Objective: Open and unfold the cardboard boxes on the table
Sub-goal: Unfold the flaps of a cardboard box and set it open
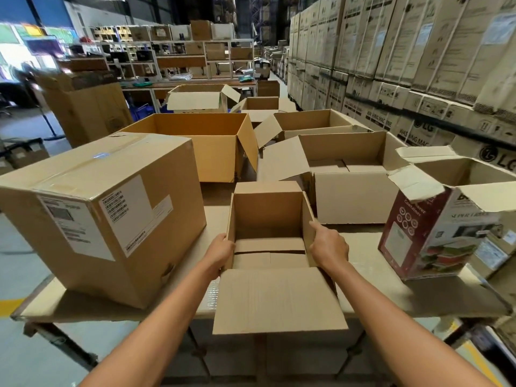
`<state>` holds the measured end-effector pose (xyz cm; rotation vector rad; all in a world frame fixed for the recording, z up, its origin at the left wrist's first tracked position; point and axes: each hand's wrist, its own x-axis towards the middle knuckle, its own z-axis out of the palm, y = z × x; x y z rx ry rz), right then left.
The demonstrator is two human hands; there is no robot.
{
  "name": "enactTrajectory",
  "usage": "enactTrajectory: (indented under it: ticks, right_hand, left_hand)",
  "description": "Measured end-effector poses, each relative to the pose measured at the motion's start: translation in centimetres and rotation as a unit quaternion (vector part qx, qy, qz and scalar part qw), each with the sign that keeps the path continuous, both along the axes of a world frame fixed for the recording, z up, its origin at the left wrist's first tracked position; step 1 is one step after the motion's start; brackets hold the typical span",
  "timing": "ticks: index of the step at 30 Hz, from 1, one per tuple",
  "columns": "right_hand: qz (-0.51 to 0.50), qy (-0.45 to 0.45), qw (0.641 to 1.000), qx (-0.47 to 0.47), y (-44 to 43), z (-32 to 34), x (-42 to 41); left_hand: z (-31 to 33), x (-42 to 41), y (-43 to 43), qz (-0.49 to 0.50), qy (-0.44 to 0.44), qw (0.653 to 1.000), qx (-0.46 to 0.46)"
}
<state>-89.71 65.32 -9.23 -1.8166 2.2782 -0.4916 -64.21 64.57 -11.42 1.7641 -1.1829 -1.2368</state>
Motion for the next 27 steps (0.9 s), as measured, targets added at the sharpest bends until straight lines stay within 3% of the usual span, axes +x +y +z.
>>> enactTrajectory:
  ticks: [5, 9, 19, 22, 27]
  right_hand:
    - [0.008, -0.003, 1.0, 0.026, 1.1, 0.8, -0.1]
    - [0.011, -0.009, 0.999, 0.049, 2.1, 1.0, -2.0]
    - [0.05, -0.03, 0.996, 0.069, 5.4, 2.0, -5.7]
    - [0.056, -0.02, 0.997, 0.056, 6.8, 2.4, -5.0]
    - [0.055, -0.046, 0.997, 0.016, 9.2, 3.1, -3.1]
  left_hand:
    - [-1.0, 0.5, 0.4, 0.038, -0.024, 0.999, -0.016]
    - [-1.8, -1.6, 1.0, 0.052, 0.016, 0.998, -0.015]
    - [-2.9, -5.8, -0.6, 0.019, 0.038, 0.999, -0.018]
    - [-2.0, -4.7, 1.1, -0.018, -0.007, 0.999, -0.042]
    - [2.3, -3.5, 5.6, -0.058, -0.13, 0.973, -0.183]
